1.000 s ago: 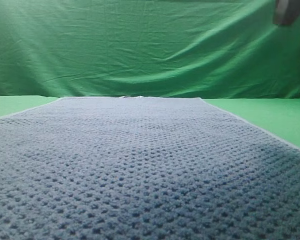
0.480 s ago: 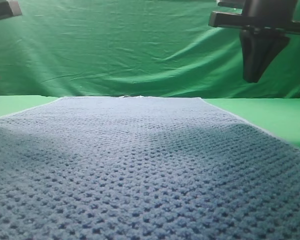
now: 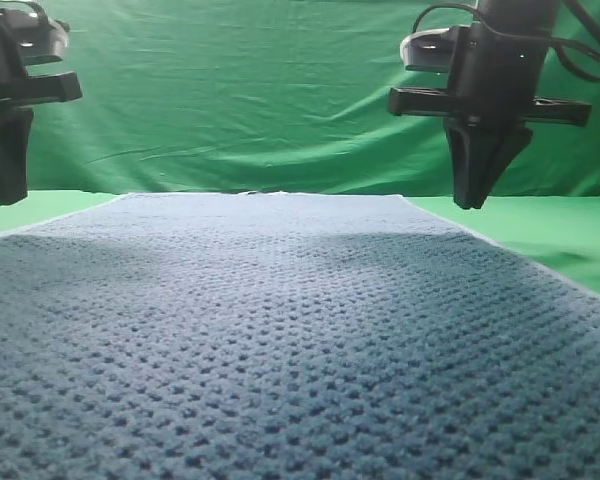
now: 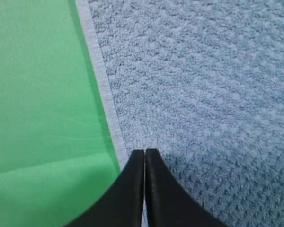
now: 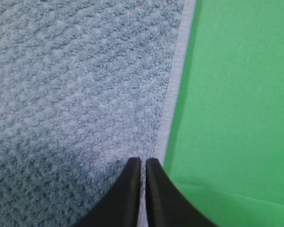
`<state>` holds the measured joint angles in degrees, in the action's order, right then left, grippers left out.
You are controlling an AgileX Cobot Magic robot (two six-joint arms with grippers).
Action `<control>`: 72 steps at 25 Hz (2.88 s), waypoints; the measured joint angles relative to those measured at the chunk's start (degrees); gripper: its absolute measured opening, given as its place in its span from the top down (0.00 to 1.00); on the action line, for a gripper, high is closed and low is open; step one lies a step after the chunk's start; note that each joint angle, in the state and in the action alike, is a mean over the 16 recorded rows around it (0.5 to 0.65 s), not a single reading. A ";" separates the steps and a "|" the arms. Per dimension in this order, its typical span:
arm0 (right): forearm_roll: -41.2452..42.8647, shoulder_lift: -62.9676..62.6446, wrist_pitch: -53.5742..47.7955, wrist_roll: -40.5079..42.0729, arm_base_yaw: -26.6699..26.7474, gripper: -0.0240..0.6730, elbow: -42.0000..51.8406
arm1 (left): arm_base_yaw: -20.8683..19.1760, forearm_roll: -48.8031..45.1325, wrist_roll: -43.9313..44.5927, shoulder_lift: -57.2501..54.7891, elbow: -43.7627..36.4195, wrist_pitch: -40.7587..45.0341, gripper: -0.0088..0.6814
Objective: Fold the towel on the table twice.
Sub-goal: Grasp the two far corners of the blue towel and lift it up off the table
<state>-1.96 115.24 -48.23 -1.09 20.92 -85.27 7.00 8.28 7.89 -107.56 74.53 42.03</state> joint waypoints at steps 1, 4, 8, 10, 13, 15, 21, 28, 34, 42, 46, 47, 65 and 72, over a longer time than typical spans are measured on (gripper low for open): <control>-0.01 0.36 0.10 0.22 0.00 0.77 -0.22 | 0.05 -0.08 -0.27 -0.24 0.17 -0.25 0.92; -0.04 1.04 0.43 0.87 0.01 0.60 -0.57 | 0.09 -0.09 -1.12 -0.67 0.43 -1.01 0.78; -0.07 1.31 1.01 1.53 0.02 0.37 -0.65 | 0.09 0.01 -2.48 -0.89 0.49 -1.91 0.55; -0.09 1.37 1.35 1.73 0.02 0.26 -0.67 | 0.10 0.00 -3.16 -0.94 0.49 -2.18 0.44; -0.18 1.61 1.77 1.87 0.02 0.13 -0.72 | 0.10 -0.23 -4.07 -0.95 0.49 -2.28 0.26; -0.28 1.92 1.98 1.93 0.02 0.07 -0.74 | 0.10 -0.44 -4.63 -0.95 0.49 -2.31 0.16; -0.70 3.10 2.66 2.46 0.02 0.04 -0.87 | 0.10 -1.10 -5.52 -1.12 0.49 -2.47 0.06; -1.15 4.37 3.32 3.32 0.02 0.04 -1.00 | 0.12 -1.60 -5.57 -2.76 0.56 -2.61 0.06; -1.20 4.78 3.63 3.97 0.02 0.06 -1.13 | 0.16 -1.68 -5.61 -4.47 0.81 -2.40 0.07; -1.80 5.10 2.71 4.28 0.02 0.20 -1.41 | 0.20 0.46 -5.61 -5.58 1.27 -1.08 0.25; -3.03 5.24 1.30 4.68 0.02 0.40 -1.63 | 0.20 2.41 -5.43 -5.72 1.42 0.02 0.45; -3.43 5.28 0.92 4.81 0.02 0.46 -1.70 | 0.20 2.93 -5.33 -5.76 1.45 0.31 0.51; -3.11 2.93 -5.31 3.63 0.16 0.97 -9.14 | 0.20 5.31 -3.85 -5.29 10.60 7.67 0.99; 1.92 0.91 -5.64 1.73 0.29 0.97 -22.46 | 0.20 5.05 -3.85 -3.72 24.99 9.27 0.99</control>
<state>-0.03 116.14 -53.87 0.64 21.21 -107.73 7.20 13.33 4.05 -111.29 99.52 51.29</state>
